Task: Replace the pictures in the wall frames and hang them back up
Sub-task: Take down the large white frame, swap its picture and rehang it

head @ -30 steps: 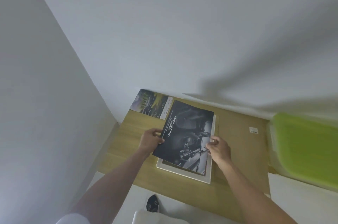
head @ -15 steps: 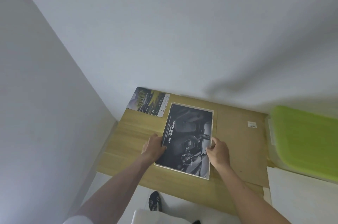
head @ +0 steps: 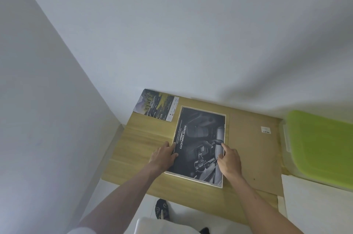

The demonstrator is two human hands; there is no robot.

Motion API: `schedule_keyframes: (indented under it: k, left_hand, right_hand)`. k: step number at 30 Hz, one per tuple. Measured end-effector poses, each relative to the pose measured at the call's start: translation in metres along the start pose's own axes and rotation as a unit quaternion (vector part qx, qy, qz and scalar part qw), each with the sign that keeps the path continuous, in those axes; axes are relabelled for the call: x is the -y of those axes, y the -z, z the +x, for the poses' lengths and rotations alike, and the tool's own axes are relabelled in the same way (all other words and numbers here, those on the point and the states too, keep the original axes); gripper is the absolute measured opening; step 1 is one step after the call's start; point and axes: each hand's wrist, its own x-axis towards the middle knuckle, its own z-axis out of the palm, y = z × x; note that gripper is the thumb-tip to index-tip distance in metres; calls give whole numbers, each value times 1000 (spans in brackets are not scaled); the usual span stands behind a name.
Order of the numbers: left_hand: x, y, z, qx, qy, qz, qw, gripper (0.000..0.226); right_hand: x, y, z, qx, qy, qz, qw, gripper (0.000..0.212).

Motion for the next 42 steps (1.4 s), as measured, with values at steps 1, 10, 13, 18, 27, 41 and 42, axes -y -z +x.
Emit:
schedule_keyframes:
  k: [1,10,13,18,27,41,42]
  left_hand:
    - [1,1,1,9,-6,1,1000,39]
    - [25,15,14,121,-62,-59,989,81]
    - [25,16,17,119,-52,-79,988,84]
    - [30,20,19,142,-74,-68,985,97]
    - [28,29,18,145,-86,-92,981,90]
    - [-105,13,39,-52,-145,-145,977,39]
    - [-124,4,42,-28,-142,-154,977,39]
  right_hand:
    - [1,0,-1,-1,-3,-1,1000,53]
    - [8,-3,0,-3,-24,9,1000,55]
    - [13,-4,0,1,-28,8,1000,61]
    - [15,-4,-1,4,-35,21,999,64]
    - [18,-4,-4,5,-45,42,998,64]
    - [-44,61,6,-84,-93,12,992,54]
    - [-56,69,7,-77,-109,2,991,55]
